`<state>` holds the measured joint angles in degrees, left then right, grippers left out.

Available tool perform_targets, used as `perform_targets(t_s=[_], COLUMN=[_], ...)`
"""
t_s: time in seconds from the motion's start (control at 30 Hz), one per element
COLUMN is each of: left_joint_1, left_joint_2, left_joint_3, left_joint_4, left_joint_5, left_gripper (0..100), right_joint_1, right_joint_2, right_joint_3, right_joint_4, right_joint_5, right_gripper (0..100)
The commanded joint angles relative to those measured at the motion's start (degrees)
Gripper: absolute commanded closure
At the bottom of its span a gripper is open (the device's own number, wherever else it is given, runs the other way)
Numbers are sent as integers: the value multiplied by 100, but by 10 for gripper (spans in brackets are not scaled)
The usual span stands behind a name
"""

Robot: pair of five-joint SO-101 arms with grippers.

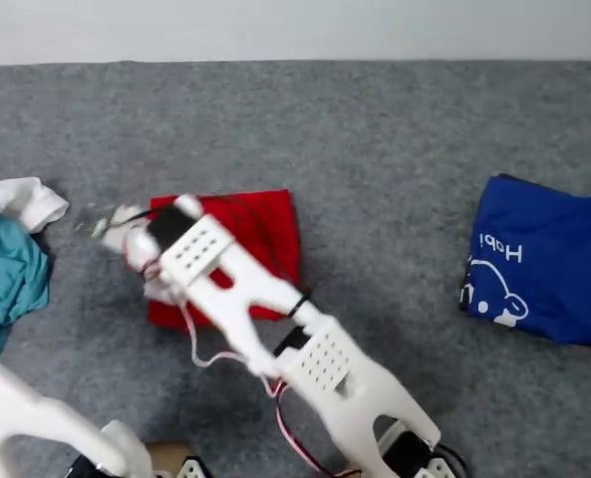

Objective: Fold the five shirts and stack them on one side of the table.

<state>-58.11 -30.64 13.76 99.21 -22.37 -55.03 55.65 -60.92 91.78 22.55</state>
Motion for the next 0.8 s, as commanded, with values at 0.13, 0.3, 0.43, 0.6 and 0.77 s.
perform_targets(t_s=[0.13,0.3,0.43,0.6,0.77], left_joint_1=[0,334,1011,2453,3868], left_joint_2=[-149,-149,-149,-44,475], left_joint_3=[-198,-198,-198,-163,-145], left_joint_4=[105,114,114,88,-316], left_joint_5=[18,53,70,369,624], left_gripper=[994,994,994,994,994], right_joint_1=[-40,664,1332,2044,2563], right_joint_2=[-119,-110,-303,-673,-1262], right_joint_3=[-1354,-2295,-2312,-1618,-642], right_joint_4=[224,1130,1121,1130,1130], right_joint_5=[62,35,26,26,-26], right_gripper=[988,988,988,988,988])
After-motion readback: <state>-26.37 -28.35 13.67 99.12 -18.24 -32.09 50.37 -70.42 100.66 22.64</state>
